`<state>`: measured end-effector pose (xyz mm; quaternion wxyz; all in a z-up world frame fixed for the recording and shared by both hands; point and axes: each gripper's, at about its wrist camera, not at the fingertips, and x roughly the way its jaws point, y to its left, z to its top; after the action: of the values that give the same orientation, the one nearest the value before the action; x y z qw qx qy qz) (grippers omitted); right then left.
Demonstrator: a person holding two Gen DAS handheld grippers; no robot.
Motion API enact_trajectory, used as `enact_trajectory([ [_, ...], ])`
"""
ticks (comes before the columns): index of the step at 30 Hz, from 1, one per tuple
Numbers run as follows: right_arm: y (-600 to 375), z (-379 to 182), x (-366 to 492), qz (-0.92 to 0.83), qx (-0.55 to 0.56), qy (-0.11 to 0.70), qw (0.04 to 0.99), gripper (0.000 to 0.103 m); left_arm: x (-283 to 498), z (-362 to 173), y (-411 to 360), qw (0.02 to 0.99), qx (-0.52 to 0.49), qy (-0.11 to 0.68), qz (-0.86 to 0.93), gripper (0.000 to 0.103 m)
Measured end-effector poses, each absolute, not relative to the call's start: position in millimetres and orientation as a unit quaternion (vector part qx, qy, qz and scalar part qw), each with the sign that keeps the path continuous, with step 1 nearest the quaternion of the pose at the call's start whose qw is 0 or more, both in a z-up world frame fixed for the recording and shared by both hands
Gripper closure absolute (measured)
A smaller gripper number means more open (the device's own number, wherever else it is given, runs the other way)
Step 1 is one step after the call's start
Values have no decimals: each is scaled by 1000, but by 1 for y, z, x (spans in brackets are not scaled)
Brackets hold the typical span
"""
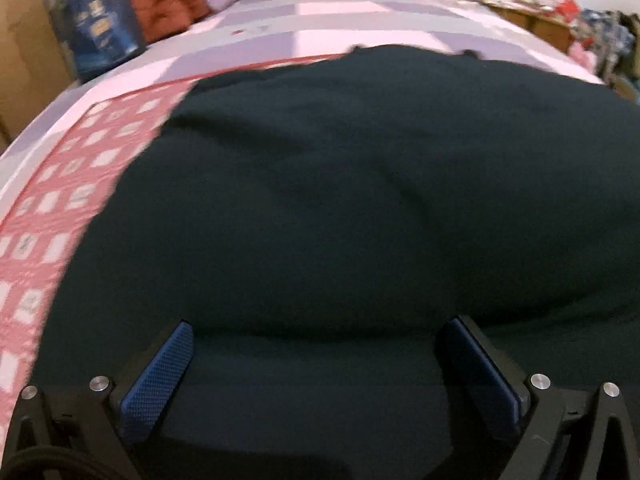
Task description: Fold large clothes
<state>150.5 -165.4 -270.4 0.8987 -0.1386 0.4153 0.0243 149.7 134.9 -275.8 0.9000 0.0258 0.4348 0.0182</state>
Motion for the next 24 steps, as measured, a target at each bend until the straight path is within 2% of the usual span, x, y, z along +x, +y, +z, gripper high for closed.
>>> enact_trajectory([
  [7,-291,-271,136,-72,-41,458,885,5,150,-281,182,877,12,476,58,0],
  [11,-281,-270,135,-88,-80,463,878,5,157,-280,175,861,19,502,81,0],
  [16,-287,-272,135,-101,-43,478,871,3,161,-282,175,850,7,517,100,0],
  [24,-282,-270,136,-101,-64,498,859,2,163,-283,177,841,0,531,109,0],
])
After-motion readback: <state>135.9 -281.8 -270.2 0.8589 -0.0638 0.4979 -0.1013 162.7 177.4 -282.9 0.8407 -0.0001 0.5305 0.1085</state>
